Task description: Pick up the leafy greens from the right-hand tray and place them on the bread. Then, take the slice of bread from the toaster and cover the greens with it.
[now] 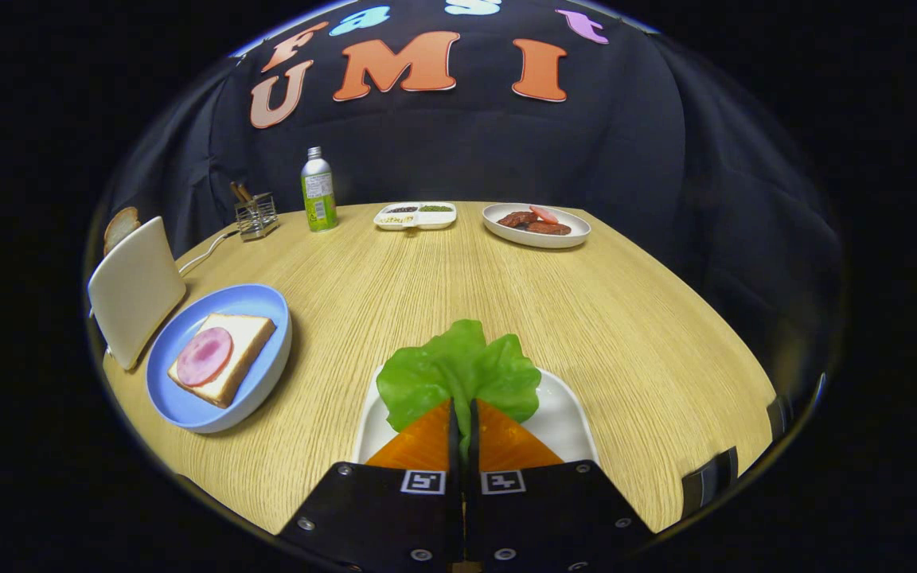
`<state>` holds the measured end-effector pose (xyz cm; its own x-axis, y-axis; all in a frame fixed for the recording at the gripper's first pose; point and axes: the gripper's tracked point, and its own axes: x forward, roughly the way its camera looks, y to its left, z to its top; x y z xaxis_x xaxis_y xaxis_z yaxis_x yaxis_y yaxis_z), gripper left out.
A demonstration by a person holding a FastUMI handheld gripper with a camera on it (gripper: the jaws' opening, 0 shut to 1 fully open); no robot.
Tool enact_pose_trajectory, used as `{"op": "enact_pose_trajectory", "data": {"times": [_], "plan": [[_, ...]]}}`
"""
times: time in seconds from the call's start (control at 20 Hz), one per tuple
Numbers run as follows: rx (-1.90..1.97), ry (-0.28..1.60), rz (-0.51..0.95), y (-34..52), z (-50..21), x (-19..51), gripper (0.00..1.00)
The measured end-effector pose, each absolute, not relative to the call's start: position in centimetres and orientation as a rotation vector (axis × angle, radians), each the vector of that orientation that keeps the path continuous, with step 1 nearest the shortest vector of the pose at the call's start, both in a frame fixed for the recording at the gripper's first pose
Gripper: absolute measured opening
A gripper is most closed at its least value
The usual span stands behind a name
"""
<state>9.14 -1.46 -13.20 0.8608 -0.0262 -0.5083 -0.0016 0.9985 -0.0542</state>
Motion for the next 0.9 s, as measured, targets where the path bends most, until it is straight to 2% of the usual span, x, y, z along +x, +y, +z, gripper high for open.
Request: {"op": "enact_pose_trajectory", "data": {"times": [0.5, 0.9], "plan": [[-0.014, 0.469, 0.019, 0.0, -9.0, 7.9, 0.01], [-0.007, 0.439, 0.112, 5.4, -6.5, 7.1, 0.01]]}}
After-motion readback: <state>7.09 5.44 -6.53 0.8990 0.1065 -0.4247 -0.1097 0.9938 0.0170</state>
